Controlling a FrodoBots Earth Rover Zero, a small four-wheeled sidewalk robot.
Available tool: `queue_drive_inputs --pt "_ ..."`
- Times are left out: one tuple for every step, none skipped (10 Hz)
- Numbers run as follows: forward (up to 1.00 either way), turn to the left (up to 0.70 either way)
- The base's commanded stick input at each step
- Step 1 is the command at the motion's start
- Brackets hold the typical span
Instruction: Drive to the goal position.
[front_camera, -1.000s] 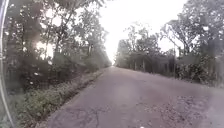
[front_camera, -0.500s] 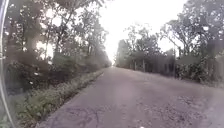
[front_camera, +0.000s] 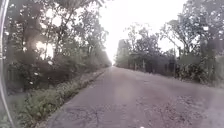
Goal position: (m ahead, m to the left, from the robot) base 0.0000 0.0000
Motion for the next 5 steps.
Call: queue_drive_inputs --pt "0.1 0.01" --pt "0.1 0.01" --pt "0.1 0.01" --pt "0.1 0.01" --pt "0.1 0.01"
